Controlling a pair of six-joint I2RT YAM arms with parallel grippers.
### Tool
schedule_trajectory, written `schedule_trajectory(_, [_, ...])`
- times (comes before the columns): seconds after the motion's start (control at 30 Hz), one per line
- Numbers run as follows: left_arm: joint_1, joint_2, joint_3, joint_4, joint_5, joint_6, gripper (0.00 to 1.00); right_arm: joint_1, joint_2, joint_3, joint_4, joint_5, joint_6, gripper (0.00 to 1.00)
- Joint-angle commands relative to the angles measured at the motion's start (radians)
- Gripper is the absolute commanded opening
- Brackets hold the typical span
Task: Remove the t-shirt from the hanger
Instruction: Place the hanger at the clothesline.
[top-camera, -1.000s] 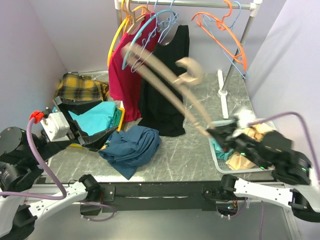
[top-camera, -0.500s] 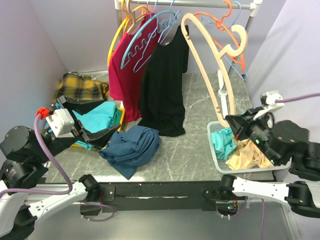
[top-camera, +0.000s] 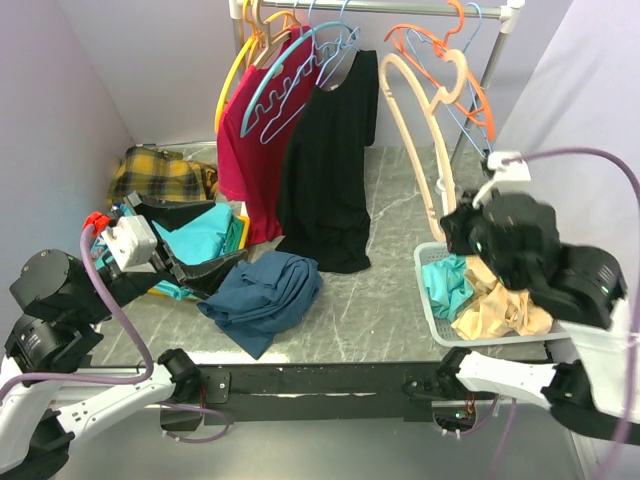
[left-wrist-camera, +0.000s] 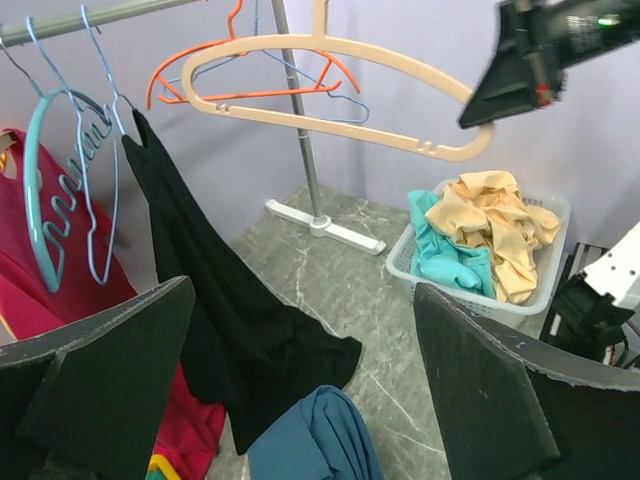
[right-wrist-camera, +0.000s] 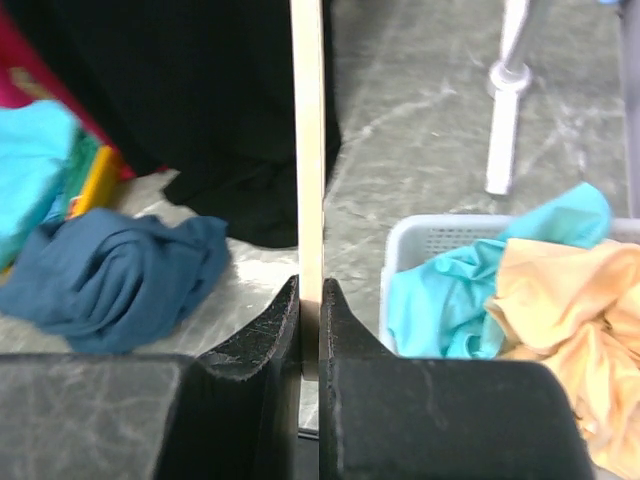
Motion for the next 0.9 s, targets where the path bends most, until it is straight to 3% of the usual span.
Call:
schedule_trajectory(0.0, [0.001,-0.002,-0.006,0.036,0.039,-0.032,0.97,-0.168,0.093,0.052,0.086,-0.192,-0.115,0.00])
schedule_trajectory(0.23, [0.001,-0.011,-0.049,0.036,0.095,-0.060,0.98,-0.295,0.253,0.162,0.135,-0.316,-0.205,0.00])
schedule_trajectory(0.53, [0.001,-0.053,-0.181,0.070,0.067,-0.167,0.98,-0.438,0.509,0.530,0.025,-0.364,-0.256,0.00])
schedule_trajectory(0.87, [0.001,-0.083,-0.252,0.073,0.067,-0.205,0.99,-0.506,0.546,0.556,0.063,-0.410,-0.302,0.00])
